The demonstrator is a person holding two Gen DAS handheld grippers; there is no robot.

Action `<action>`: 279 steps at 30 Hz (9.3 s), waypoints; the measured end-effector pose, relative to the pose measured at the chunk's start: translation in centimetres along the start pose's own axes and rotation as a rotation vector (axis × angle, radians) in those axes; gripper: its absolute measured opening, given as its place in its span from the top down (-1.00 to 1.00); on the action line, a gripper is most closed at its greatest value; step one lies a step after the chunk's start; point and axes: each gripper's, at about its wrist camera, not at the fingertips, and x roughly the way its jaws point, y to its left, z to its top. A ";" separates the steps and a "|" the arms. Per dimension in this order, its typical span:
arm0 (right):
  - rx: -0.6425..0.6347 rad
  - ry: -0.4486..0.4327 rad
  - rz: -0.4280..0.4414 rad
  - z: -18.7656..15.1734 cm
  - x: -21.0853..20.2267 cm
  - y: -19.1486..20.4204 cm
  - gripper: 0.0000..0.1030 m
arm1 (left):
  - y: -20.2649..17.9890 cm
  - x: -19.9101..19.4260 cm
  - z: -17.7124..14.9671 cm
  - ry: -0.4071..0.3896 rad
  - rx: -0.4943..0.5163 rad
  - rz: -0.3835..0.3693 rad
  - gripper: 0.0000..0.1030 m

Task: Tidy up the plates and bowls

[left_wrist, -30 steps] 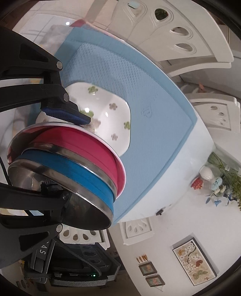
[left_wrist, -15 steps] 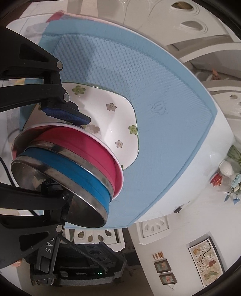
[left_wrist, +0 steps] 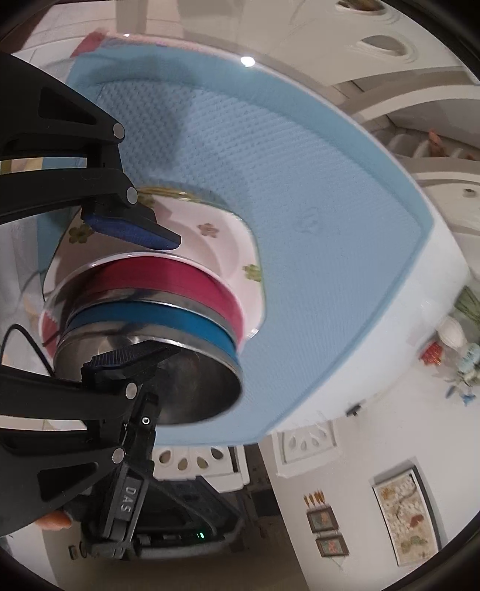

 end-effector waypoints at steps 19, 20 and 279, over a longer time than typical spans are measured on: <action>-0.234 -0.288 -0.108 -5.6 -7.0 4.0 -0.05 | -3.6 -5.4 0.2 -0.150 0.169 0.004 0.11; -0.257 -0.297 -0.121 -6.0 -7.2 4.4 -0.05 | -4.0 -5.7 -0.1 -0.163 0.180 0.012 0.11; -0.028 -0.405 -0.613 -14.6 -6.7 6.0 -0.50 | -12.4 -9.4 -5.8 -0.432 0.633 0.540 -0.75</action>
